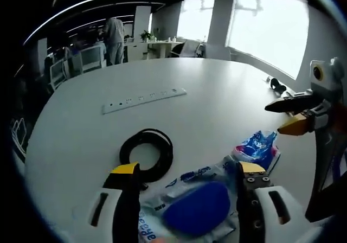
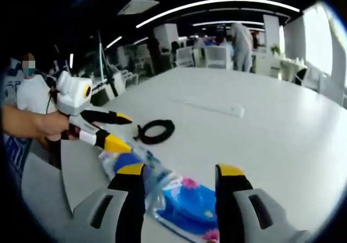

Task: Arrange the tabletop items into an orderly group along one side of the table until the central work area is clear of visible clutter.

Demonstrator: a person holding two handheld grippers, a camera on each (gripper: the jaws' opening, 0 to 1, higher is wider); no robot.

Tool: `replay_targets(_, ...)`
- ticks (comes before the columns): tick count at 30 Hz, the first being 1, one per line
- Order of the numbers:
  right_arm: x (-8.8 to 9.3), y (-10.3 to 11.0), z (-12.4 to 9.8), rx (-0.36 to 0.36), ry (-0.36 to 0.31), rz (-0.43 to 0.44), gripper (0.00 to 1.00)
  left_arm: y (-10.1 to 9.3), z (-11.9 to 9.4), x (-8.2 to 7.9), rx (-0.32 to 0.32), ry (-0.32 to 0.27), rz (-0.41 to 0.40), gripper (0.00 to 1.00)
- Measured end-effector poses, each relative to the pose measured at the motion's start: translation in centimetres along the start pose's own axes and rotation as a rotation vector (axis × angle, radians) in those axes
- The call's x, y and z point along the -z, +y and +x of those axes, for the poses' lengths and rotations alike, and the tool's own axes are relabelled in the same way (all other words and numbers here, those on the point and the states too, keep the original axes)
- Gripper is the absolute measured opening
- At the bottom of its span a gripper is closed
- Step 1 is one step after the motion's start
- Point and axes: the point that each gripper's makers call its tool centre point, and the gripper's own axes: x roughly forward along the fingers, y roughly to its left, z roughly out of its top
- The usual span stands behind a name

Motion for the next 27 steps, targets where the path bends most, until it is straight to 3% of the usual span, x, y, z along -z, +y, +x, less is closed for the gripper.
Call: replay_targets(27,-1.1,2.2,2.3,-0.036,-0.001,-0.016,0.48,3.8,-1.1,0.7,-0.069,0.018,-0.010,0.68)
